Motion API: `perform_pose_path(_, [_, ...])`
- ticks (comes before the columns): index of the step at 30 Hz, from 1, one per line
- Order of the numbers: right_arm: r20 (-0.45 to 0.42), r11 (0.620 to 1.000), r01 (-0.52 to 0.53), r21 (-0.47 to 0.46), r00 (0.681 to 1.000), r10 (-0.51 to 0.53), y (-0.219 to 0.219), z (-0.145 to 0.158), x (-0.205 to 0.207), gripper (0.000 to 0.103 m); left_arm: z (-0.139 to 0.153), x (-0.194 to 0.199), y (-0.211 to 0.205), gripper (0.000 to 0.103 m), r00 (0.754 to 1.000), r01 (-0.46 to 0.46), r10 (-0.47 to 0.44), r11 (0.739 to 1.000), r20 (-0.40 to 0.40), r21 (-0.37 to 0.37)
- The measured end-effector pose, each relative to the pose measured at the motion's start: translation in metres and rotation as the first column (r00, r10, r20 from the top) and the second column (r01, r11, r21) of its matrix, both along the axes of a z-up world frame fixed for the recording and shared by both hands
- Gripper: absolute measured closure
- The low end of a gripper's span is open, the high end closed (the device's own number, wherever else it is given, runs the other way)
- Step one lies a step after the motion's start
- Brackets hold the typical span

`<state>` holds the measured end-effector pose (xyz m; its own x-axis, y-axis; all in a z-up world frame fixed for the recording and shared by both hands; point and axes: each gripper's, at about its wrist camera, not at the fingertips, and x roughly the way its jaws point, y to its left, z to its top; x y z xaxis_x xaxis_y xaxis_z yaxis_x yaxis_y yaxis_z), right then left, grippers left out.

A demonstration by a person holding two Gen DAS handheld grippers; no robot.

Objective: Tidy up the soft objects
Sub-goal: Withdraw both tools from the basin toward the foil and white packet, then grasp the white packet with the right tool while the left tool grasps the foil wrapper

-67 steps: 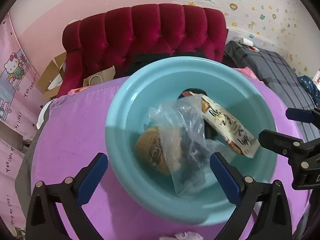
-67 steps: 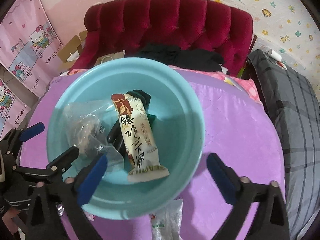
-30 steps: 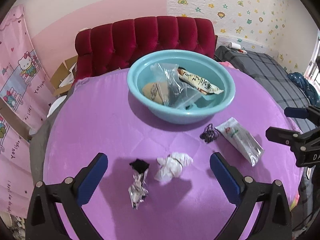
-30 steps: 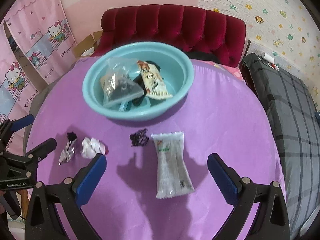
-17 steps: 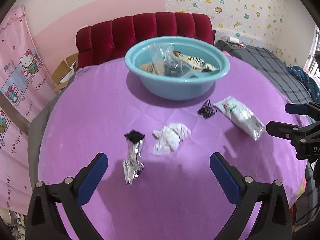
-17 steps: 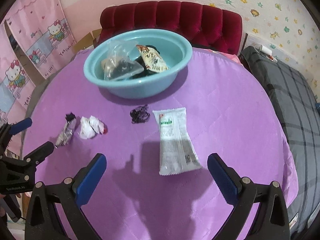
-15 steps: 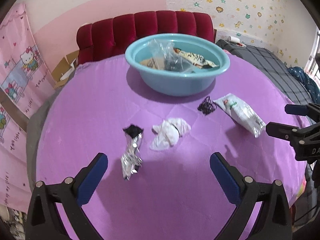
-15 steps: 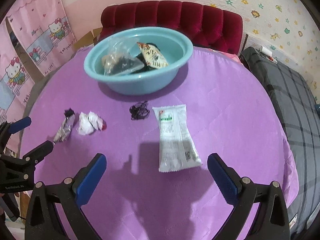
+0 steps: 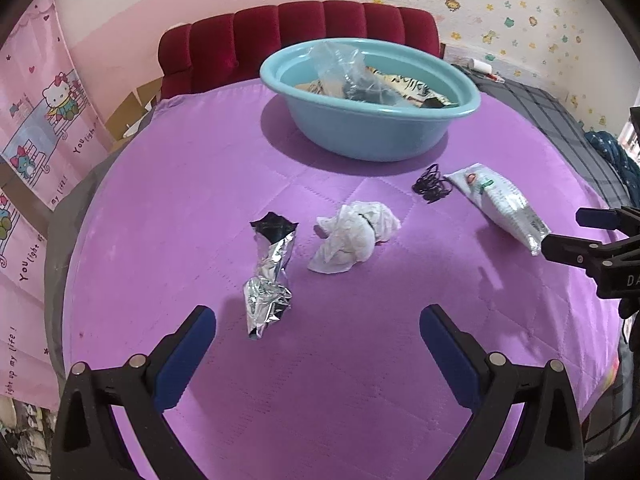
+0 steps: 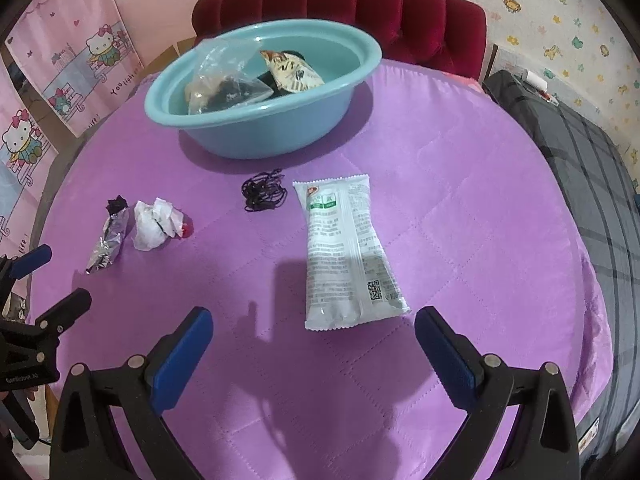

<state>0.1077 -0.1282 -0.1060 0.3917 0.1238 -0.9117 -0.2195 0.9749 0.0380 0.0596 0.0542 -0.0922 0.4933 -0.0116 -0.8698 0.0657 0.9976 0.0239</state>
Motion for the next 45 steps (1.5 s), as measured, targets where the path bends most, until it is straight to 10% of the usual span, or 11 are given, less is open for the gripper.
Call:
perform_pose_path(25, [-0.129,0.999,-0.009,-0.044,0.992,0.003,-0.004,-0.045,0.059,0.003,-0.031,0.022,0.033,0.0,0.993,-0.101,0.1,0.995,-0.07,-0.016])
perform_pose_path(34, [-0.142,0.999,-0.024,-0.025,0.99,0.02,0.008,-0.044,0.06,0.067,-0.033,0.025,0.034,0.0,0.992,-0.095,0.094,0.995,-0.078,-0.015])
perform_pose_path(45, [-0.128,1.0,0.004,0.009,0.992,-0.003,0.007,-0.031,0.039,0.076,-0.036,0.036,0.044,0.0,0.989,-0.121,0.117,0.992,-0.086,-0.043])
